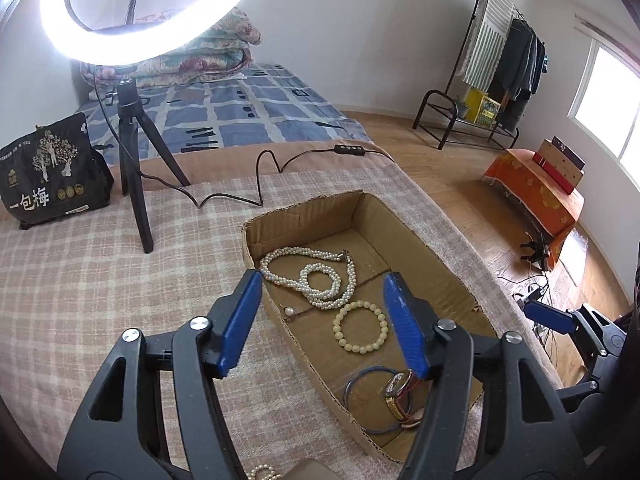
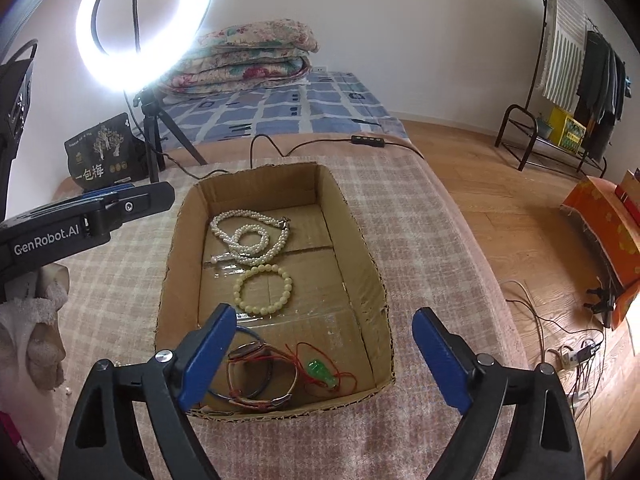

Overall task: Organize jewelry
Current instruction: 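Open the left tool to drop the earring into the box while the right tool releases the pendant, then move the left tool to the second pearl earring while the right tool approaches the cream pearl necklace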

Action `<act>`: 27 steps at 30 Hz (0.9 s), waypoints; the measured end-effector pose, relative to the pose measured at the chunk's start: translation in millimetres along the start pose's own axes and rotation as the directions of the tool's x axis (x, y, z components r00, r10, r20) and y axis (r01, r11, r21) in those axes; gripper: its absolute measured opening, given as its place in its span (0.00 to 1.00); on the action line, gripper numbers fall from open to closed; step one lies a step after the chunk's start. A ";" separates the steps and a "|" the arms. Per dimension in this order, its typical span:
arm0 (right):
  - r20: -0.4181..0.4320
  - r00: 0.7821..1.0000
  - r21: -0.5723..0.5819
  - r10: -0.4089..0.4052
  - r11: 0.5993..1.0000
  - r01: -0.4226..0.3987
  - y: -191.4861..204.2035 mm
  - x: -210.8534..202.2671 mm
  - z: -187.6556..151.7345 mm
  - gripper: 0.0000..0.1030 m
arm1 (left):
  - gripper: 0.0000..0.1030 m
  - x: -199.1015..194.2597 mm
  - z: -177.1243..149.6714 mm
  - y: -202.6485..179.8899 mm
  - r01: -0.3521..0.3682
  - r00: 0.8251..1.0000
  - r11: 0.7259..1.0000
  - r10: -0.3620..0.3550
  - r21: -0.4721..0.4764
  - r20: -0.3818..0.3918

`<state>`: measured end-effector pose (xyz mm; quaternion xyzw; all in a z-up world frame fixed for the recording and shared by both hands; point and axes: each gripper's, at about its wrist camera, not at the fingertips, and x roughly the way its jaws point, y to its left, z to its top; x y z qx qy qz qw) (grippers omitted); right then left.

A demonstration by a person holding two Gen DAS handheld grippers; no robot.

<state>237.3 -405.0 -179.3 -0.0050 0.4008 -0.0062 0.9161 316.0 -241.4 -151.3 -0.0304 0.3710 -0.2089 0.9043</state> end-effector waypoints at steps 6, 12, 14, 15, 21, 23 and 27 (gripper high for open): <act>0.017 1.000 -0.021 -0.013 1.000 0.014 4.8 -8.4 0.2 0.92 | 0.65 -12.7 0.4 2.4 -0.003 1.000 1.000 0.003 0.004 0.013; 0.037 0.999 -0.020 0.000 1.000 0.000 10.1 -22.0 2.0 0.93 | 0.65 -32.7 -2.4 10.1 -0.016 0.999 1.000 0.015 0.023 0.030; 0.044 0.999 -0.013 0.014 1.000 -0.014 12.6 -26.7 2.6 0.93 | 0.65 -40.5 -2.2 14.8 -0.018 0.999 1.000 0.017 0.020 0.035; 0.050 0.999 -0.010 0.021 1.000 -0.020 14.4 -29.7 2.8 0.93 | 0.65 -44.4 -2.2 17.6 -0.020 0.999 1.000 0.019 0.018 0.037; 0.081 0.996 -0.029 0.045 0.999 -0.043 30.3 -43.5 3.0 0.93 | 0.65 -71.8 -3.5 36.3 -0.038 0.997 0.999 0.037 0.013 0.067; 0.092 0.994 -0.038 0.055 0.998 -0.052 36.3 -48.1 2.2 0.93 | 0.65 -80.0 -5.0 44.2 -0.044 0.996 0.999 0.043 0.011 0.073; 0.147 0.985 -0.055 0.088 0.995 -0.080 49.2 -59.5 0.1 0.93 | 0.65 -94.0 -10.9 59.7 -0.054 0.996 0.999 0.054 0.005 0.076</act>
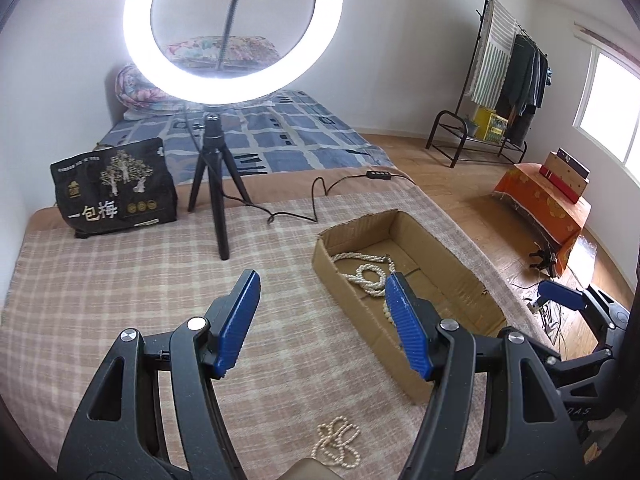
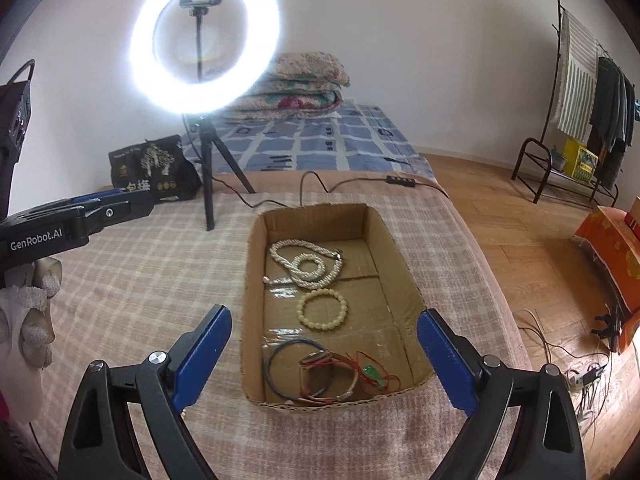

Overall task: Organize jewelry
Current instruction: 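Move the left tool to the second pearl earring while the right tool approaches the cream pearl necklace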

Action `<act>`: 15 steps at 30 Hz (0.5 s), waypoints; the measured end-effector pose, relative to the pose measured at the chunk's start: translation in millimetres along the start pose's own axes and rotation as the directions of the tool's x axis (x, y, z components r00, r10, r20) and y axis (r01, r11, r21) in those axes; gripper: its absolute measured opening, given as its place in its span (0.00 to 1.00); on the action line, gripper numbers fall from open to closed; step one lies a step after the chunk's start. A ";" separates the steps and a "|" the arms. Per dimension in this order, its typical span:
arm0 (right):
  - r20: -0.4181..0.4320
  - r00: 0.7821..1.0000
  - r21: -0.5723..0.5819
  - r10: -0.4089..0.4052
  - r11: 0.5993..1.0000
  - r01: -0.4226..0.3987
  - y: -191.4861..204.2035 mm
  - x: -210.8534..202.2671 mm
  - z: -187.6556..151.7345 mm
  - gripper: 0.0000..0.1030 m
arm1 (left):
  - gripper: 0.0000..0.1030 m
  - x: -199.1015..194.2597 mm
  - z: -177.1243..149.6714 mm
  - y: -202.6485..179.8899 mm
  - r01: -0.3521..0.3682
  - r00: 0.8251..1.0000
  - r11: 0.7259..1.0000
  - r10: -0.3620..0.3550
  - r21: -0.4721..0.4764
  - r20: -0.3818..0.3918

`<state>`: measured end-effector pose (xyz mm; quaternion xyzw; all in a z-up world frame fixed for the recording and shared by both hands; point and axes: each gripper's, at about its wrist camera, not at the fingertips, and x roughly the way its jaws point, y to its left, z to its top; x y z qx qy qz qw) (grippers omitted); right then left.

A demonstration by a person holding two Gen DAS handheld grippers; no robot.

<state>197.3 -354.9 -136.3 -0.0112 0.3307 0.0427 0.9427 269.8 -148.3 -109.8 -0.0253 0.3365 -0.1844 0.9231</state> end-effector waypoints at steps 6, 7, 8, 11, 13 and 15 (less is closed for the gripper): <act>0.044 0.996 -0.042 0.075 0.996 -0.074 24.4 -8.3 -3.0 0.92 | 0.65 -18.1 -15.1 24.7 -0.021 1.000 1.000 0.021 0.005 -0.017; 0.041 0.995 -0.056 0.089 0.995 -0.087 30.1 -8.3 -4.2 0.92 | 0.65 -20.0 -17.8 28.4 -0.024 0.999 1.000 0.024 0.005 -0.022; 0.037 0.994 -0.067 0.100 0.993 -0.097 34.8 -8.2 -5.7 0.92 | 0.65 -23.1 -21.7 34.0 -0.028 0.999 1.000 0.029 0.003 -0.028; 0.021 0.993 -0.106 0.120 0.987 -0.117 50.5 -6.1 -10.2 0.92 | 0.65 -31.4 -30.6 46.0 -0.033 0.999 0.999 0.033 -0.002 -0.040; 0.010 0.992 -0.131 0.123 0.984 -0.120 60.2 -3.5 -13.3 0.91 | 0.65 -37.6 -37.5 55.2 -0.036 0.998 0.999 0.035 -0.009 -0.045; -0.004 0.992 -0.149 0.130 0.980 -0.129 68.2 -2.8 -16.7 0.91 | 0.65 -42.0 -43.7 61.9 -0.035 0.998 0.999 0.034 -0.016 -0.052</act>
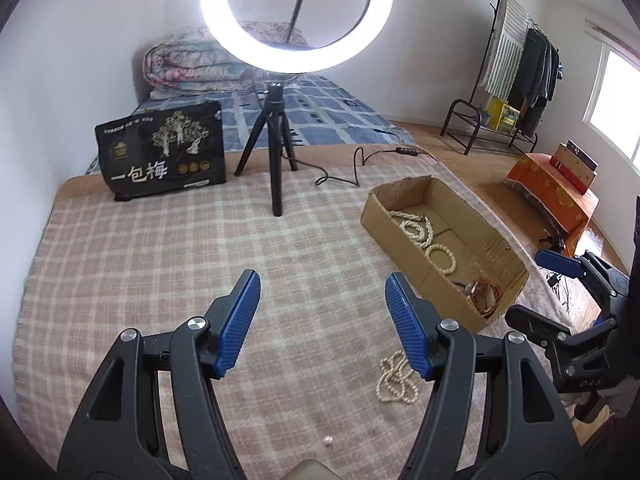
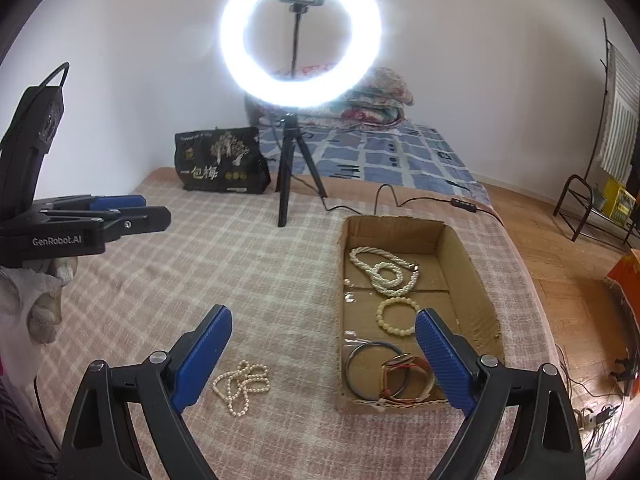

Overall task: Organize jewelry
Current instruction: 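Move the left tool to the second pearl earring while the right tool approaches the cream pearl necklace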

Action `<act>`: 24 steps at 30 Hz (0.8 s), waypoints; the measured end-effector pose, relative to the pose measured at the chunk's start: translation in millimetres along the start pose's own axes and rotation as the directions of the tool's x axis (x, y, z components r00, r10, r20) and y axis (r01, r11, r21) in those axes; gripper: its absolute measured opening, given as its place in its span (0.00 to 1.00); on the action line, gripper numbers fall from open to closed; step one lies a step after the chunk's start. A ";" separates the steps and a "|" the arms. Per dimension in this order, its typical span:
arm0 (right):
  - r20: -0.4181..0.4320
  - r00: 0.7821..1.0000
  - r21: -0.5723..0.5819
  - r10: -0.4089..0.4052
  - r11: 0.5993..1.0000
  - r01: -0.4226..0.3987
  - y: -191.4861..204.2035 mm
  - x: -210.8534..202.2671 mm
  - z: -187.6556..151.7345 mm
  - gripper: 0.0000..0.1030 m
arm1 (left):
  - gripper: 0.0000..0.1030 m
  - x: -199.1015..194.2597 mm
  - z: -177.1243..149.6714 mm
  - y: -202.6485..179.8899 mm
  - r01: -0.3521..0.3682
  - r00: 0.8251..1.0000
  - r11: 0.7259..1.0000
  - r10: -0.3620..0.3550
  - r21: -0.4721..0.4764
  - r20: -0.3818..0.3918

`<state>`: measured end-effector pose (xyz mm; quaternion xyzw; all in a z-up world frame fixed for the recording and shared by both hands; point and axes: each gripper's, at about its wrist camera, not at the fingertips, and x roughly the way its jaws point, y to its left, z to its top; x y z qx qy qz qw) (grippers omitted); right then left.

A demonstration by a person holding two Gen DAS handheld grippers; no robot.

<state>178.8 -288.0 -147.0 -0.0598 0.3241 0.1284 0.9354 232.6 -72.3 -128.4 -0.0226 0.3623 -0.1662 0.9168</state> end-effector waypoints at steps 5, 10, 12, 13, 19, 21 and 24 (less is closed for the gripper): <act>-0.029 0.999 -0.011 0.016 1.000 -0.016 11.5 8.6 -6.3 0.89 | 0.65 -9.0 -20.0 14.5 0.002 1.000 1.000 -0.002 -0.015 -0.022; -0.099 0.993 0.020 0.060 0.998 -0.058 19.8 25.1 -22.1 0.80 | 0.65 -13.6 -47.8 22.0 0.026 0.997 0.999 -0.029 -0.046 -0.065; -0.136 0.987 0.035 0.090 0.996 -0.086 24.6 32.9 -30.1 0.78 | 0.65 -13.6 -58.7 21.5 0.041 0.995 0.998 -0.046 -0.048 -0.091; -0.153 0.983 0.041 0.104 0.994 -0.099 26.7 36.0 -33.4 0.77 | 0.65 -13.5 -64.1 20.8 0.045 0.994 0.998 -0.050 -0.047 -0.098; -0.213 0.966 0.041 0.148 0.989 -0.142 44.1 51.5 -51.1 0.73 | 0.61 -8.4 -87.6 13.3 0.064 0.987 0.997 -0.071 -0.051 -0.146; -0.232 0.962 0.026 0.146 0.989 -0.144 50.1 58.0 -56.9 0.73 | 0.60 -4.8 -94.7 11.0 0.067 0.984 0.996 -0.075 -0.054 -0.162; -0.258 0.957 0.006 0.135 0.990 -0.138 56.0 67.1 -64.2 0.73 | 0.56 1.7 -106.5 7.7 0.071 0.979 0.996 -0.080 -0.052 -0.187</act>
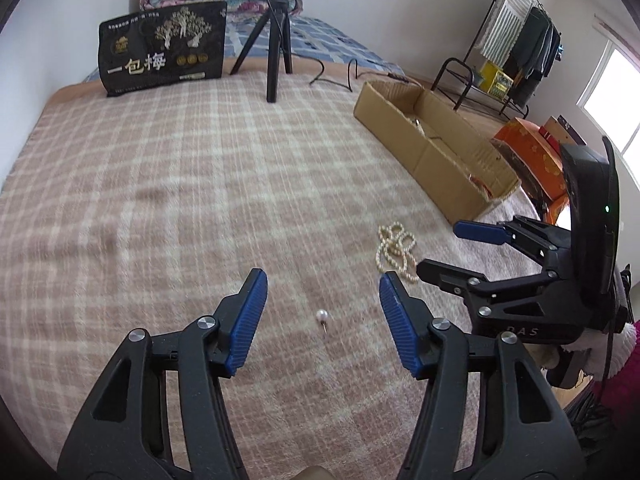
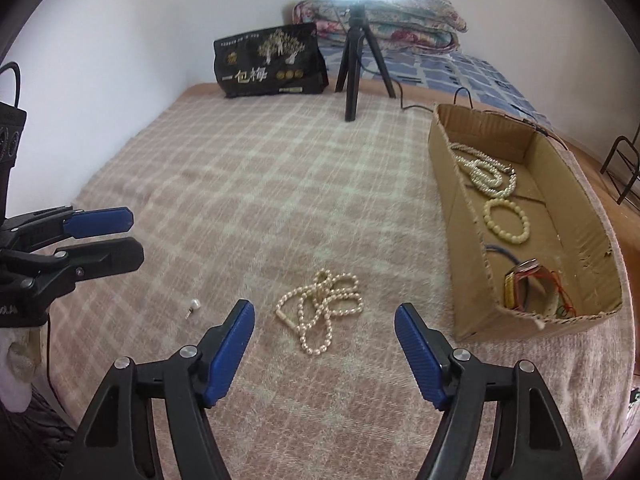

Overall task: Organize jewelry
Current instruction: 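Move the left tool to the second pearl earring while the right tool approaches the cream pearl necklace, then close the left tool on the pearl earring while the right tool grips the cream pearl necklace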

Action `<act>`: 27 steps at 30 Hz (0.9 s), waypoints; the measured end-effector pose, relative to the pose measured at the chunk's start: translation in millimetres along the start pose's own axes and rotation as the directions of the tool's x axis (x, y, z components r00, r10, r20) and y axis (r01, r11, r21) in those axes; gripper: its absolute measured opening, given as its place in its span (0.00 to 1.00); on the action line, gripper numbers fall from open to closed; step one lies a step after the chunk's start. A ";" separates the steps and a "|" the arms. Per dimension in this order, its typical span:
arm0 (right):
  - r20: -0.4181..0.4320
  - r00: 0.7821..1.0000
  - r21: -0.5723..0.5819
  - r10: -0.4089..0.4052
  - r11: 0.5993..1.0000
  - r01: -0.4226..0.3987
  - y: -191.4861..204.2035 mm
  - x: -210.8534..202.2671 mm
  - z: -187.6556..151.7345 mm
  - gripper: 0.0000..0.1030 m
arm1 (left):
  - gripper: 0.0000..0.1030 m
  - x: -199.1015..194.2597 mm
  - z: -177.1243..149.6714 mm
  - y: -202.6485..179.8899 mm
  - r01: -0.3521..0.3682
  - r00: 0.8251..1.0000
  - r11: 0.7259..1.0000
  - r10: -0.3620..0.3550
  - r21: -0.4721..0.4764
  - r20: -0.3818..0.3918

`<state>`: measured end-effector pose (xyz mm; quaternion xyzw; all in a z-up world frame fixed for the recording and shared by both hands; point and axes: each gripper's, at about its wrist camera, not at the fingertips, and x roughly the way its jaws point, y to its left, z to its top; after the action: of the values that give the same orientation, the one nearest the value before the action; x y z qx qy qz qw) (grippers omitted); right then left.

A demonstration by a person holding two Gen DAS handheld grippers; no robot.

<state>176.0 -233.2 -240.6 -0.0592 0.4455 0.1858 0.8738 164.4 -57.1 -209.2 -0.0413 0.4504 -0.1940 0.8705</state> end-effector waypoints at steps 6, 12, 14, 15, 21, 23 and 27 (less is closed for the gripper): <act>-0.045 0.999 0.000 0.002 1.000 -0.002 -1.0 17.3 -2.0 0.73 | 0.53 14.4 -14.4 -4.9 -0.010 0.999 1.000 0.011 0.023 -0.033; -0.073 0.997 -0.008 -0.013 1.000 0.012 -2.6 32.8 -4.2 0.74 | 0.46 27.3 -18.8 -8.7 -0.032 0.998 0.998 0.035 0.058 -0.049; -0.079 0.997 -0.019 -0.025 1.000 0.023 -1.7 36.6 -5.2 0.74 | 0.44 32.7 -19.8 -7.8 -0.035 0.998 0.998 0.038 0.061 -0.058; -0.082 0.996 -0.023 -0.029 0.999 0.027 -1.7 38.5 -5.6 0.74 | 0.44 35.4 -20.1 -7.1 -0.038 0.997 0.997 0.042 0.062 -0.060; -0.075 0.996 -0.034 -0.042 0.999 0.040 0.2 42.9 -5.1 0.75 | 0.38 48.0 -22.9 -5.0 -0.032 0.997 0.997 0.038 0.074 -0.074; -0.075 0.996 -0.038 -0.046 0.998 0.043 1.4 44.2 -4.9 0.76 | 0.36 51.3 -24.0 -5.5 -0.031 0.996 0.996 0.038 0.081 -0.079; -0.072 0.996 -0.043 -0.053 0.998 0.050 2.9 46.3 -2.8 0.76 | 0.34 56.6 -25.7 -6.2 -0.031 0.996 0.995 0.038 0.093 -0.080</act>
<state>197.5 -218.7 -279.1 -0.0956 0.4713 0.1700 0.8601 171.4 -81.3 -266.3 0.0144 0.4767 -0.2010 0.8556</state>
